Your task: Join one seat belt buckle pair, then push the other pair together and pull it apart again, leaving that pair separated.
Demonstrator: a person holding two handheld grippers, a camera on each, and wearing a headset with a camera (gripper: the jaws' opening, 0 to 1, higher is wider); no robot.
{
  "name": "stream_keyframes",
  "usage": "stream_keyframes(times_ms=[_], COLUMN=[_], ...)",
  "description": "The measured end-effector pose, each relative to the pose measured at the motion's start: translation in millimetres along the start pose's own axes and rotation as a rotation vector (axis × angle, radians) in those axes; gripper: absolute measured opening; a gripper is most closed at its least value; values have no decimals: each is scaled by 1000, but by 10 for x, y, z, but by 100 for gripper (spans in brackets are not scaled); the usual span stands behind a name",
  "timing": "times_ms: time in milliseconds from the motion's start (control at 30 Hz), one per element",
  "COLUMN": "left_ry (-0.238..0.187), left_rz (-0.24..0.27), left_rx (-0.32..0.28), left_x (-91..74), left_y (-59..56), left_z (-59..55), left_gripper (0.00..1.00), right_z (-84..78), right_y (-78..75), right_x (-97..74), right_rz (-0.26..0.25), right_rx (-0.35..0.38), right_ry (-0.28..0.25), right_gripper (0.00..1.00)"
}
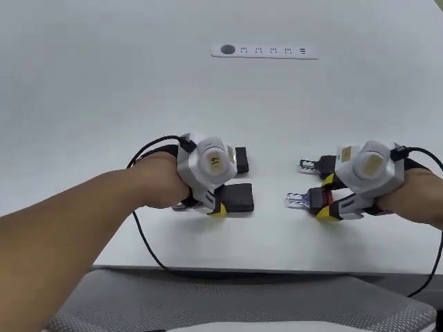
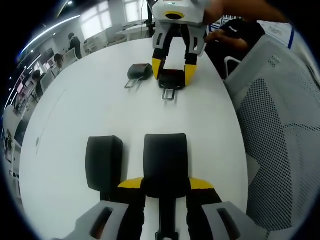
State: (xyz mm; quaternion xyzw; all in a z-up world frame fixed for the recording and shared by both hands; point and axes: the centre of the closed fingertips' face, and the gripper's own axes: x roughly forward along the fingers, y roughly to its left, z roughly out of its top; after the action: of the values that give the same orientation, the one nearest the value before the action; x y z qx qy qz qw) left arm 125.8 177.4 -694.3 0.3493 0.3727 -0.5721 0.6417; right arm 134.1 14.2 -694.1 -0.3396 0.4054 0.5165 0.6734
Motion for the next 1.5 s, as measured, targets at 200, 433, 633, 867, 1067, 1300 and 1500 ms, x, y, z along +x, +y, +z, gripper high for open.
stream_keyframes(times_ms=[200,433,633,867,1067,1300,1500], left_ry=[0,-2,-2,2,2,-1,-7], left_rz=[1,2,8,8,6,4,9], left_rx=[-1,-1,-8,-15,-16,-16,-22], left_x=[3,-3,-8,1,1,7,8], left_y=[15,0,-5,-6,-12,-2,12], left_z=[-12,7,4,-1,-1,-7,-11], left_gripper=[32,32,32,32,32,32,32], right_z=[199,490,580,586,599,642,694], right_y=[19,112,166,166,195,215,216], right_x=[108,242,274,264,255,264,297], right_rz=[1,2,2,-10,-15,-6,8], right_rx=[7,-18,-31,-43,-55,-65,-56], right_ry=[-39,-80,-76,-73,-74,-89,-107], right_gripper=[35,34,34,34,34,34,34])
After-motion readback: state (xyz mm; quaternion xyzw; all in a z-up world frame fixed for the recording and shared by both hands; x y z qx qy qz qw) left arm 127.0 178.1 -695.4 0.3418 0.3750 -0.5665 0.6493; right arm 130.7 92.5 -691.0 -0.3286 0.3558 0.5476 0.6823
